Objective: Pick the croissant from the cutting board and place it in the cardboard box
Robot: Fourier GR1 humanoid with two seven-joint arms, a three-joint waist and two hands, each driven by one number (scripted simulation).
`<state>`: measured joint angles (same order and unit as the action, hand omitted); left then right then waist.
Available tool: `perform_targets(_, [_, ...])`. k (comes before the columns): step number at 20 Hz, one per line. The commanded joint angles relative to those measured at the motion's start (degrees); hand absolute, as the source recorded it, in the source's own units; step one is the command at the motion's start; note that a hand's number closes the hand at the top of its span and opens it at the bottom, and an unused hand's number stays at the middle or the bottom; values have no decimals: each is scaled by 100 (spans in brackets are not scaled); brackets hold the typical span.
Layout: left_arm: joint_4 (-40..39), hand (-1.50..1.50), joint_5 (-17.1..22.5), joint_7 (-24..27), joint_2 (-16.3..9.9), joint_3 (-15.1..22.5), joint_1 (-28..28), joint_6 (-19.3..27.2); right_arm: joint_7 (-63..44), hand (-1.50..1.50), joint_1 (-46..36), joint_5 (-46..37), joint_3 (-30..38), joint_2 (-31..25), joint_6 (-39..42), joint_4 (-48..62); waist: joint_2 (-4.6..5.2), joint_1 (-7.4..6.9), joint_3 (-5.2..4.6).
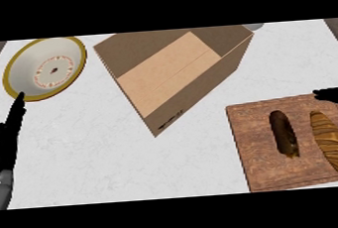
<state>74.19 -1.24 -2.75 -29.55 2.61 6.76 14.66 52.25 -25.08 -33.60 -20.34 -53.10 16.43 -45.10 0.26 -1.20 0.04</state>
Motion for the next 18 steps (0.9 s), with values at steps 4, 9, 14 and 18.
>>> perform_targets(4, [-106, 0, -121, 200, 115, -232, -116, -148, 343, -150, -163, -580, -91, 488, 42, 476, -15, 66, -2])
perform_targets(9, [224, 0, -189, -108, 44, -323, -205, -347, 448, -150, -425, -661, 80, 513, 314, 644, -19, 50, 0])
perform_targets(14, [-32, 0, -306, -30, 139, -401, -33, -234, 755, -150, 18, -533, -58, 497, 231, 288, -26, 111, -3])
perform_targets(18, [-74, 0, -419, 25, 266, -359, -3, -198, 1106, -150, 51, -344, -9, 197, 404, 25, -24, 128, -5])
